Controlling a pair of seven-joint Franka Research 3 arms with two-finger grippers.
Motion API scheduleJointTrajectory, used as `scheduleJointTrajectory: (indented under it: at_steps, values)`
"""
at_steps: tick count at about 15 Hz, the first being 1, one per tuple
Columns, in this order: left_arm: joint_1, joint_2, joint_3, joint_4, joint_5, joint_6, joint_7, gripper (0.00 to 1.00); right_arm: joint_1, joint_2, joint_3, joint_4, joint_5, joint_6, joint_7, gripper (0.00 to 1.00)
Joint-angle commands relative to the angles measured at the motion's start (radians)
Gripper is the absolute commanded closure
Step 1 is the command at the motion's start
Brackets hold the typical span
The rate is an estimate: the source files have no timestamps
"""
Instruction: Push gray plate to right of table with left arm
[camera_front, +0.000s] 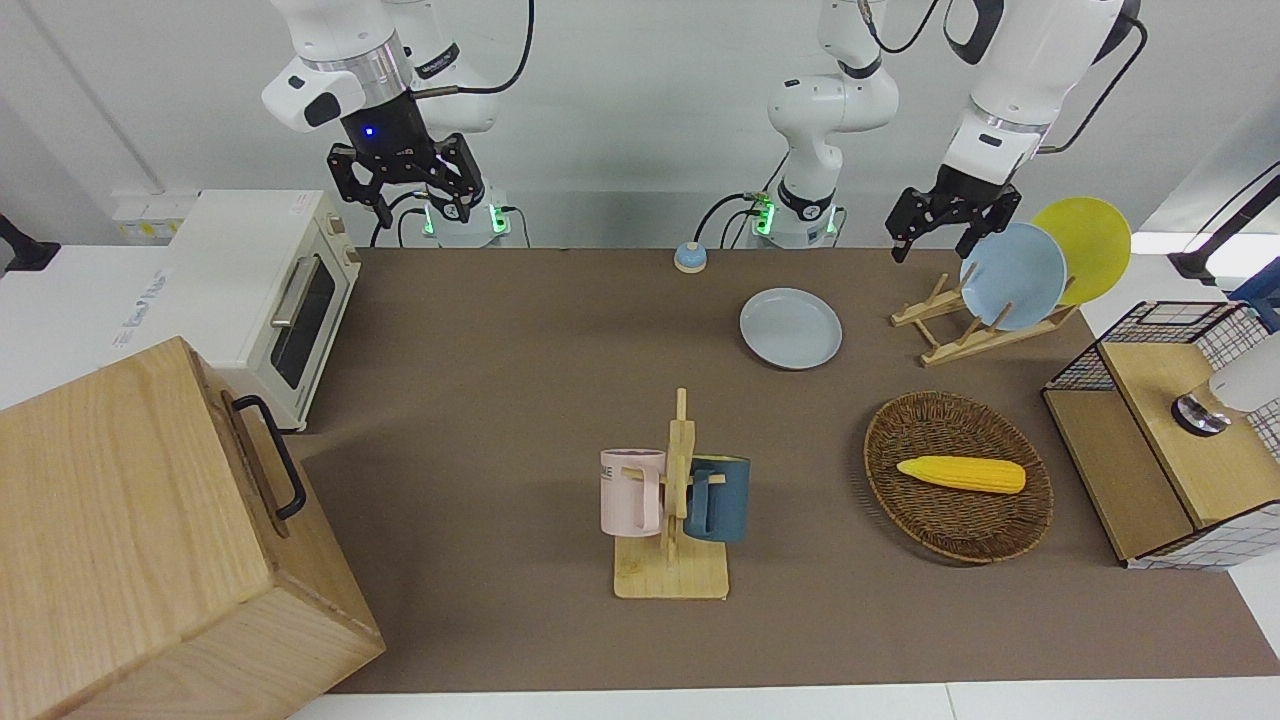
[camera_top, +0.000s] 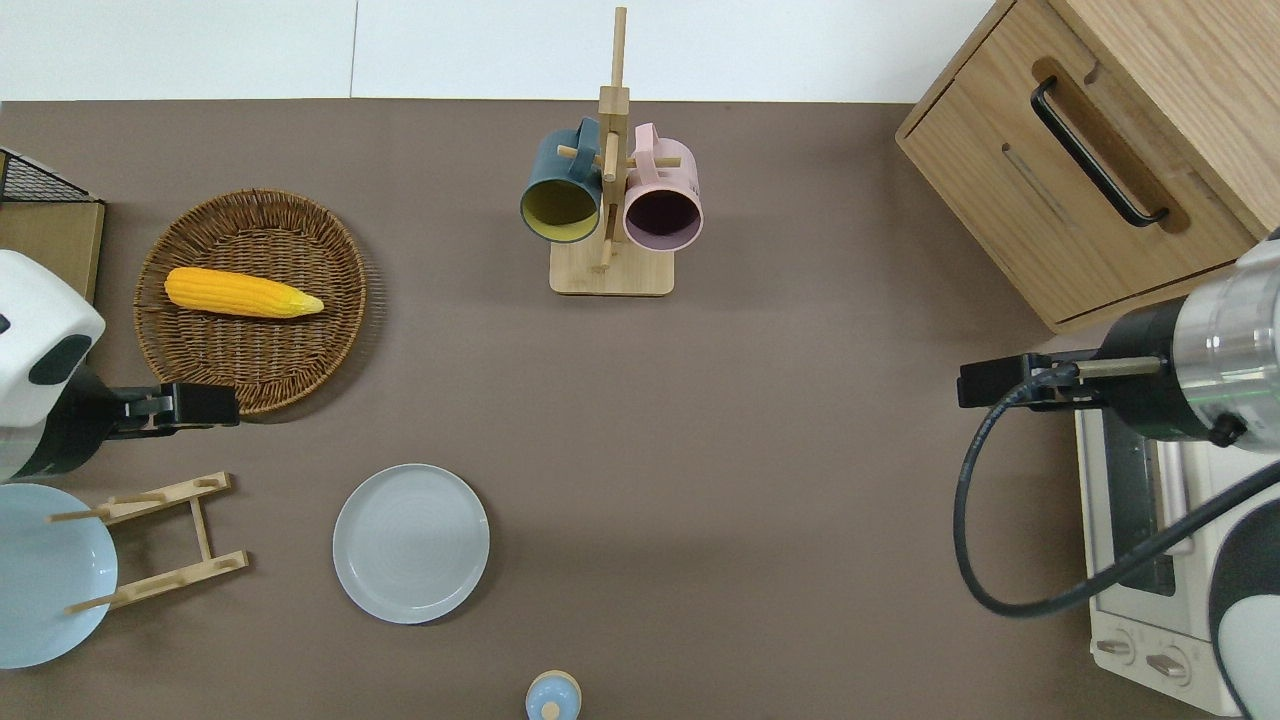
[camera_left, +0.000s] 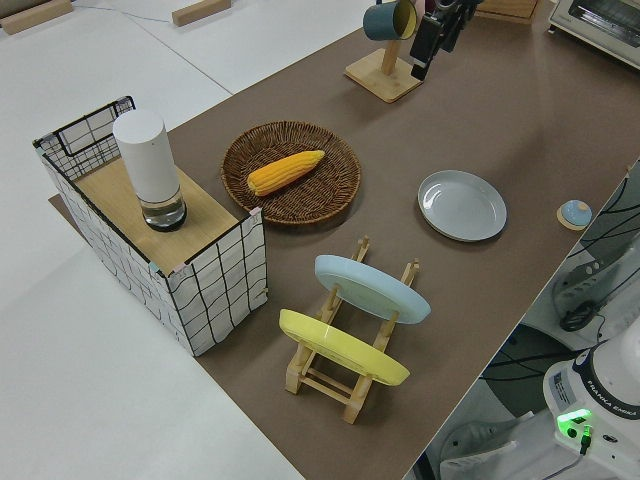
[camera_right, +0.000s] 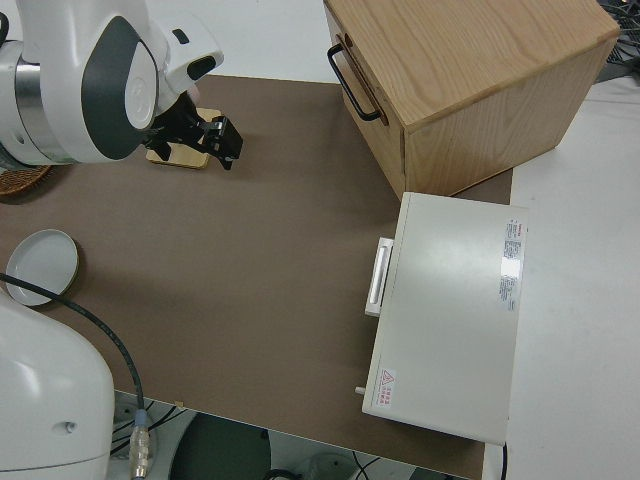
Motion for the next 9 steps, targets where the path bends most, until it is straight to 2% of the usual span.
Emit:
scheduleJointTrajectory:
  at_steps: [1, 9]
  values:
    - [0.0, -0.004, -0.001, 0.01, 0.019, -0.019, 0.006, 0.01, -0.006, 0.006, 0.004, 0.014, 0.016, -0.005, 0.002, 0.005]
    - [0.0, -0.012, -0.002, 0.01, 0.018, -0.019, 0.001, 0.01, -0.006, 0.006, 0.004, 0.014, 0.016, -0.005, 0.002, 0.005]
